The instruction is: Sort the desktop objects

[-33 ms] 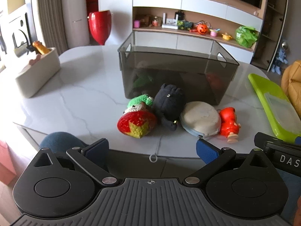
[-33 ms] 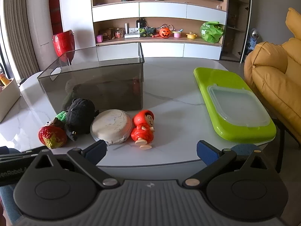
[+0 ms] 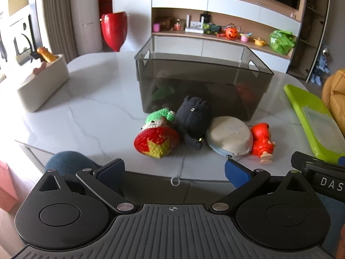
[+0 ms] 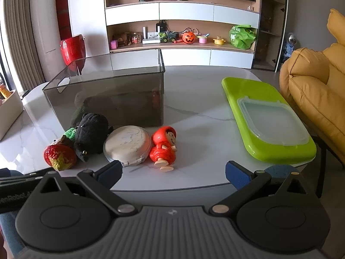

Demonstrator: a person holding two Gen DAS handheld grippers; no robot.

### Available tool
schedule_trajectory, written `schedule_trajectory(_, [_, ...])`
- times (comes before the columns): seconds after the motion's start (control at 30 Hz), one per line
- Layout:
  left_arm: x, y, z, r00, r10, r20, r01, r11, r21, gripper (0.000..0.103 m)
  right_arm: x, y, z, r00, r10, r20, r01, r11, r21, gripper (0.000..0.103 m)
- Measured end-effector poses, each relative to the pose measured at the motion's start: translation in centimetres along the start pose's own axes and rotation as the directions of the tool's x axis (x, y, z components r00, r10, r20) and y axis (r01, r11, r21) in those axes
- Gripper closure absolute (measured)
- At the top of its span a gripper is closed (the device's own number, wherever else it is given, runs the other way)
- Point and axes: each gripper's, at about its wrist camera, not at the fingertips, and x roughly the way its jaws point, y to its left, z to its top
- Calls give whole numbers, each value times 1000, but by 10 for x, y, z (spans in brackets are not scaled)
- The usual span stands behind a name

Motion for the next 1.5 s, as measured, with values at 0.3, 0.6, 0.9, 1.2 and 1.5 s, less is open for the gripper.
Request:
schedule_trajectory(0.3, [3, -4, -5, 1000, -3, 6, 3, 1000, 2, 0, -4, -5, -3, 1000, 6, 17, -6, 1000, -4, 0])
schedule_trajectory(0.6, [4, -3, -3, 1000, -12, -12, 12, 1000, 14, 0, -1, 2, 0, 1000, -7, 0, 7, 1000, -18, 0])
schedule_trajectory(0.9, [3, -3, -3, 1000, -12, -14, 12, 1000, 11, 0, 0, 3, -2, 1000, -5, 0, 5, 1000, -20, 0])
schedule_trajectory(1.2, [6, -2, -3, 1000, -11, -21, 12, 1000, 12, 0, 1, 4, -1, 1000, -7, -3, 7, 1000, -22, 0])
schedule_trajectory(1.5, [7, -1, -3, 1000, -10, -27, 10, 1000, 15, 0, 1, 4, -2, 1000, -8, -8, 8, 1000, -24, 0])
